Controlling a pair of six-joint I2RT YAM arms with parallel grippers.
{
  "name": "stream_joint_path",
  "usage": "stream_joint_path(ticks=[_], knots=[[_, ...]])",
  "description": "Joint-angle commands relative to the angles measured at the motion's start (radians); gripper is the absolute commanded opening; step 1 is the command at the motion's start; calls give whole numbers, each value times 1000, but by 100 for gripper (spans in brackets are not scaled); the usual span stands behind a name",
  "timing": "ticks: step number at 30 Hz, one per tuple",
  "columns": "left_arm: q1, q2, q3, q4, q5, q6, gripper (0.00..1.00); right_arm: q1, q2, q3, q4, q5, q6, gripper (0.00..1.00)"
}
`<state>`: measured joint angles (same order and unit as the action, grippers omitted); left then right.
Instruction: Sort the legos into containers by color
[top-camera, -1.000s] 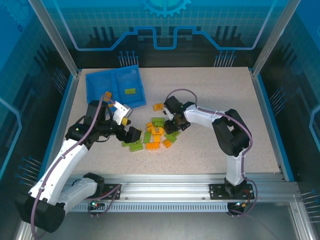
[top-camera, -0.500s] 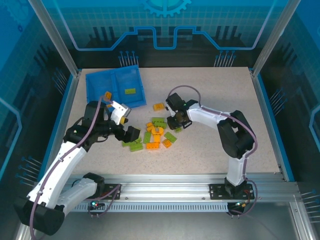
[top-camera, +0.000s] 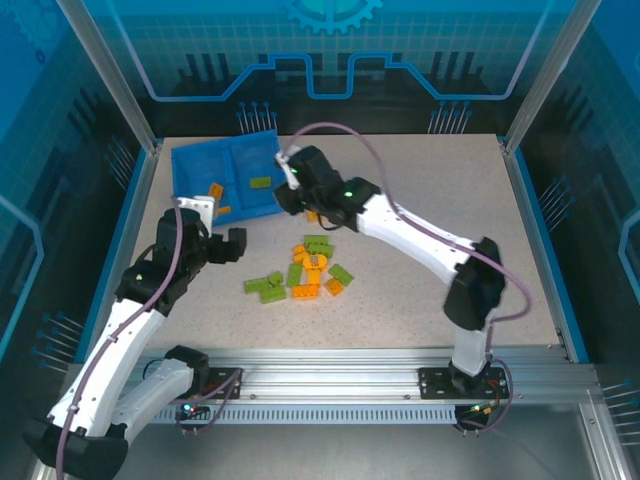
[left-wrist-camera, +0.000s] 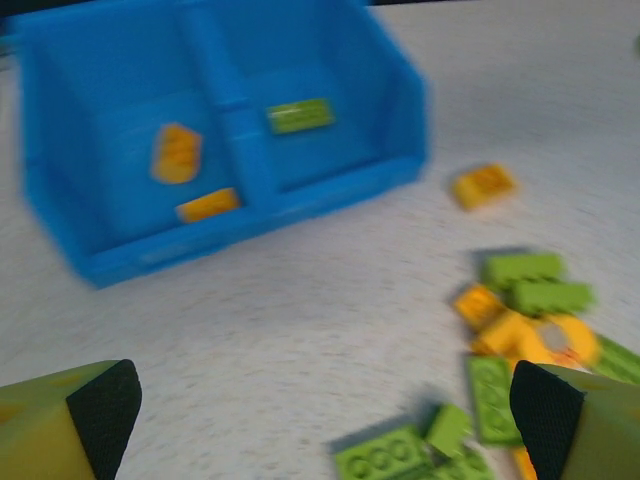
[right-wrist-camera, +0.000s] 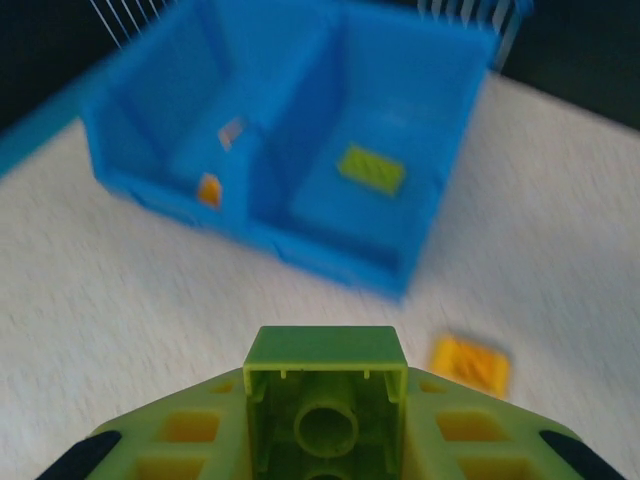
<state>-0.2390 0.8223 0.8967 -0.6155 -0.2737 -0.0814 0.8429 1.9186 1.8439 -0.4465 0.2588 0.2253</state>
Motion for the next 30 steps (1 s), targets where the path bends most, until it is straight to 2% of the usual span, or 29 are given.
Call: stream_joint_path(ticks=[1,7,10,12,14,19,25,30], knots=[[30,-28,16,-13,-221,-107,99,8,199,189,8,86,-38,32],[77,-68,-9,16,-190,-147,99,6,622,739,-130,161,-90,32],[77,-78,-16,19,-64,-106,99,6,787,967,-160,173,-139,32],[76,-87,-21,22,42,-74,99,3,831,976,-87,179,-172,32],[75,-96,-28,27,98,-55,99,-4,845,946,-20,149,-176,32],[72,-121,-44,30,76,-44,99,-29,870,941,14,122,-140,35],[66,-119,-54,34,66,-35,99,-44,862,939,8,59,-107,52],[66,-102,-47,35,64,-31,99,-44,786,939,-53,26,-116,53]])
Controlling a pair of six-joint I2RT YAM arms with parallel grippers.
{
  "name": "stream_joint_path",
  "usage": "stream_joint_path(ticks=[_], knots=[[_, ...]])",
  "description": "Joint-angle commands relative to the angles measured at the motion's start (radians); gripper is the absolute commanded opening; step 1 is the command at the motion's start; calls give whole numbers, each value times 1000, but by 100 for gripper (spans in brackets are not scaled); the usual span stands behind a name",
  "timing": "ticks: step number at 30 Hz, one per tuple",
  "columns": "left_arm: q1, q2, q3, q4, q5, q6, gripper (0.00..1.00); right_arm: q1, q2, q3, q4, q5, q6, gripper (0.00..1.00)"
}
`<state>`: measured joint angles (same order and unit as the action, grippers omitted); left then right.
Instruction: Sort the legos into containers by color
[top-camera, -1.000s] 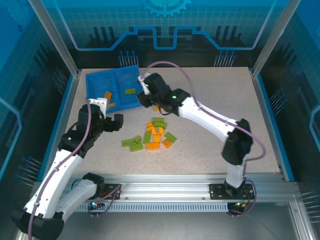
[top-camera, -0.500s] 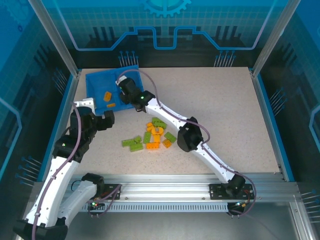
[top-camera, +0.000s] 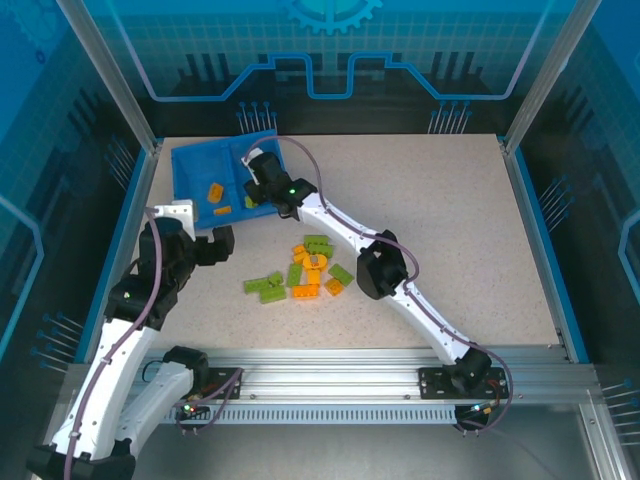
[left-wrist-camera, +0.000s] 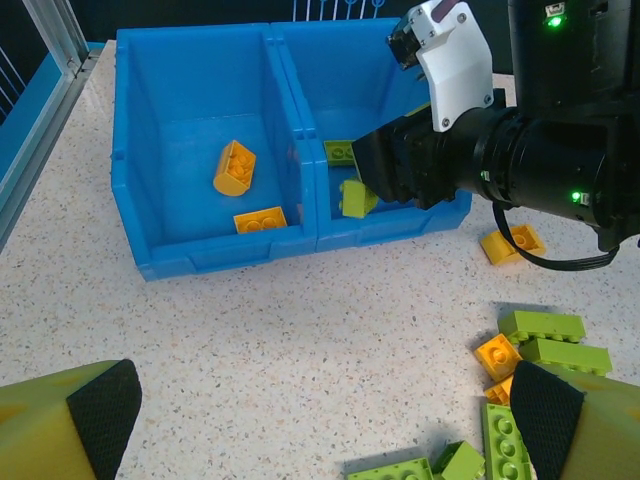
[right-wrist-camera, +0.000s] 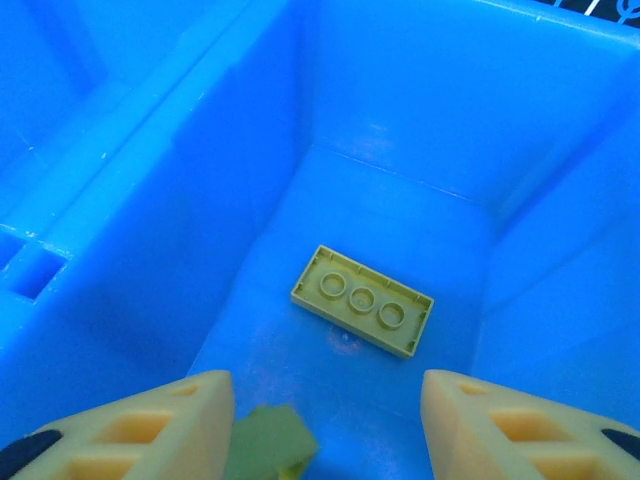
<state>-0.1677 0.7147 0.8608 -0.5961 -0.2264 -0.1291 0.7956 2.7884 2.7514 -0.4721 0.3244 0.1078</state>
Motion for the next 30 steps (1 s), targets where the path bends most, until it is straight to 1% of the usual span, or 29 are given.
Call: stream_joint_path(ticks=[1,3,5,7,8,10,14,18,20,21,22,23,24,25,27,28,30], knots=[[-6,8,-11,16,15,18,99,4,-111,31,-51,-44,3,53],[-5,11,-9,14,7,17,99,4,-182,0,-84,-49,12,53],[-6,11,-13,13,-7,14,99,0,-272,-97,-71,-67,17,54],[-6,17,-12,15,-8,2,99,-11,-369,-182,-105,-97,41,55],[-5,28,5,1,-2,-24,99,-17,-410,-206,-128,-107,50,56],[-5,54,55,-61,30,-118,99,-29,-519,-283,-186,-141,70,58],[-3,78,61,-116,149,-429,99,-51,-756,-516,-252,-241,74,66],[-4,90,-25,-156,223,-788,99,-65,-1011,-785,-283,-283,94,72],[-5,97,-79,-161,266,-910,99,-70,-1131,-928,-279,-279,109,76],[-5,104,-107,-143,298,-951,99,-73,-1192,-997,-274,-273,119,79],[-8,111,-130,-115,333,-966,99,-76,-1242,-1051,-272,-265,128,82],[-15,122,-151,-70,368,-962,99,-80,-1298,-1109,-269,-250,140,89],[-29,142,-163,-25,388,-938,99,-84,-1348,-1170,-261,-230,154,97],[-49,166,-160,2,389,-897,99,-90,-1388,-1218,-254,-224,166,100],[-101,251,-104,6,350,-784,99,-121,-1473,-1315,-242,-226,225,100],[-121,300,-70,-4,336,-749,99,-138,-1504,-1349,-236,-235,259,100],[-154,431,27,-12,343,-701,99,-182,-1574,-1429,-218,-275,323,100]])
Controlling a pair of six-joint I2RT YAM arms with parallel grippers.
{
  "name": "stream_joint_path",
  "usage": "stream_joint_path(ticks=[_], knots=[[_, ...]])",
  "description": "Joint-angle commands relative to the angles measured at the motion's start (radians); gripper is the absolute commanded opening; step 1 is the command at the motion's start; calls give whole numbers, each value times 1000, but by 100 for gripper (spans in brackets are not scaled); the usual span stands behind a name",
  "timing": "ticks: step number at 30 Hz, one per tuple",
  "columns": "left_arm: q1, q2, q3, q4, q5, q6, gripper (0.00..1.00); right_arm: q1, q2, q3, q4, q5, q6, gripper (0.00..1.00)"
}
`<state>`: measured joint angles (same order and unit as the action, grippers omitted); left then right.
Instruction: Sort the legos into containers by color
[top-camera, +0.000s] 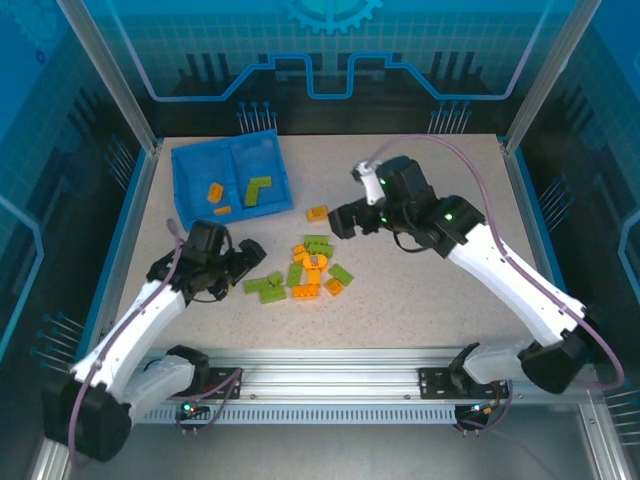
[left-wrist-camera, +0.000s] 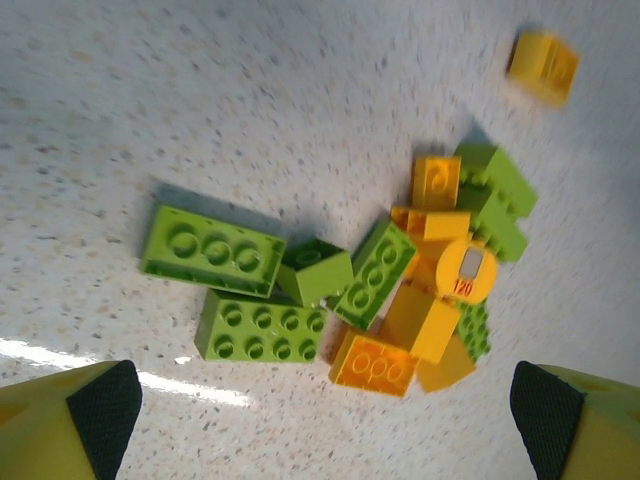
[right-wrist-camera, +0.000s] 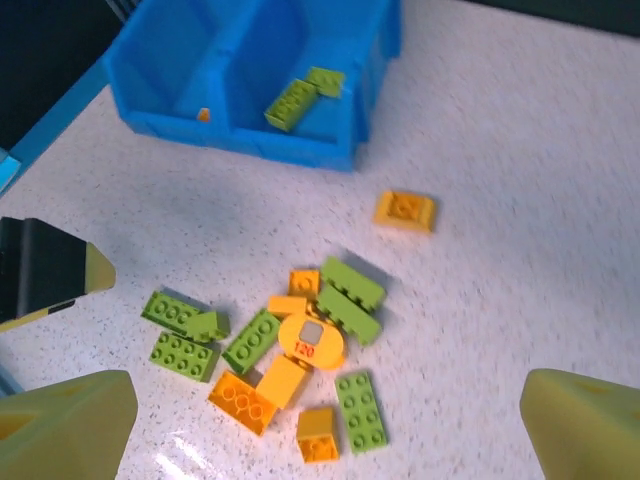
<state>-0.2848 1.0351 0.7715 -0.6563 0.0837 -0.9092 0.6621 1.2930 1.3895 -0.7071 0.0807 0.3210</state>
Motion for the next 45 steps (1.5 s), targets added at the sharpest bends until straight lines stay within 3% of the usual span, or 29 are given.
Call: stream_joint_path(ticks=[1,9,14,18,25,34,45], knots=[[-55,167,158,47,34,86,99,-62,-108,-96,26,-39,128,100],[-205,699,572,46,-125,104,99,-134,-271,-217,-7,2,184,100],[-214,973,831,-55,-230,108,99,-164,-331,-245,-25,2,193,100],[-213,1108,954,-77,-291,96,99,-178,-358,-260,-28,-6,188,100],[-213,1244,1112,-130,-373,157,99,-193,-369,-256,-45,-20,173,100],[-188,1394,1298,-233,-288,220,98,-198,-377,-262,-41,-28,177,100],[-181,1385,1279,-352,-230,262,73,-199,-392,-251,-38,-19,197,100]])
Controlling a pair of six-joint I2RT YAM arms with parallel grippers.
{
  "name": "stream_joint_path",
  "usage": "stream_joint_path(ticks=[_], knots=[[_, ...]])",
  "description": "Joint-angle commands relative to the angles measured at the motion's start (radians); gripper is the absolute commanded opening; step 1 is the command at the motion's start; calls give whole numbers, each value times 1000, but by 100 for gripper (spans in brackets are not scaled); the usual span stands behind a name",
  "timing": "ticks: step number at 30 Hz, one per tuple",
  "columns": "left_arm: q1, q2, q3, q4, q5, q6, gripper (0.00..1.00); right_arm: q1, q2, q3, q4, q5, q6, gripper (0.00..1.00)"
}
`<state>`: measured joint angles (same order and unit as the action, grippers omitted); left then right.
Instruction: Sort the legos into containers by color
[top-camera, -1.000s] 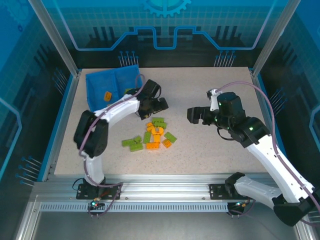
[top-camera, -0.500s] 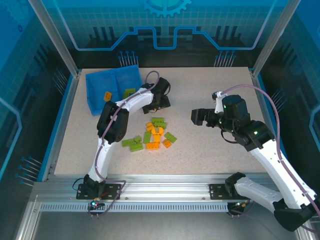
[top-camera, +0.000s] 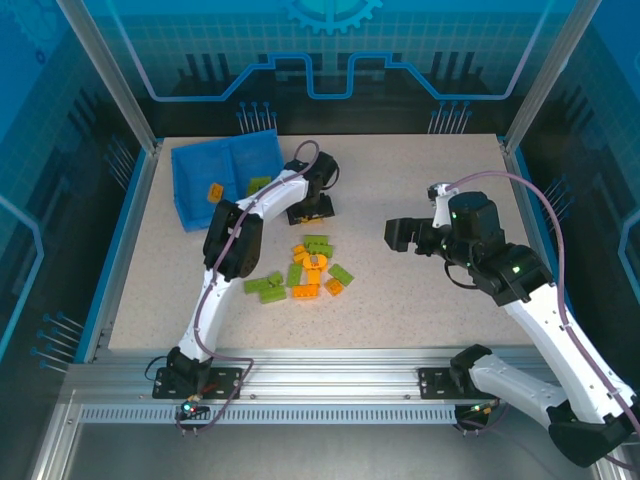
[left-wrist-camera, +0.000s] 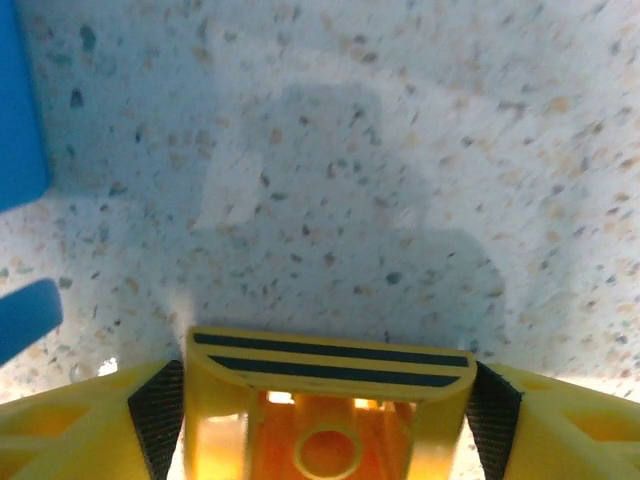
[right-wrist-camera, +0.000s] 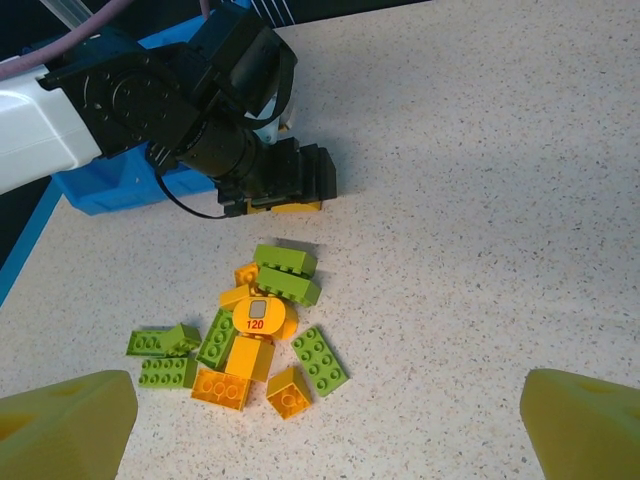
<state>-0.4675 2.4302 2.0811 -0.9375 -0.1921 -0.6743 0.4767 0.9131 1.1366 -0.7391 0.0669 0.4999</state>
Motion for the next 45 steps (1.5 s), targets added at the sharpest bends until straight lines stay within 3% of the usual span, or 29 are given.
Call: stream_joint_path(ticks=[1,9,17,24,28,34,40,45], knots=[[1,-31,-61,-62,48,28,71,-13,-10,2,-4,-8,23,100],[-19,-160,-196,-40,43,54,64,-14,5,-4,10,-32,41,100],[-24,-349,-228,-4,-43,51,54,-8,58,-53,153,-360,2,100],[-3,-497,-223,-32,-143,49,54,3,102,-47,178,-398,11,100],[87,-595,-258,-29,-178,34,54,6,103,-45,177,-375,15,100],[304,-652,-305,-14,-172,13,55,6,96,-46,161,-348,15,100],[467,-584,-315,1,-141,-21,58,7,80,-44,146,-324,23,100],[527,-450,-248,13,-48,-42,61,8,67,-41,135,-316,29,100]])
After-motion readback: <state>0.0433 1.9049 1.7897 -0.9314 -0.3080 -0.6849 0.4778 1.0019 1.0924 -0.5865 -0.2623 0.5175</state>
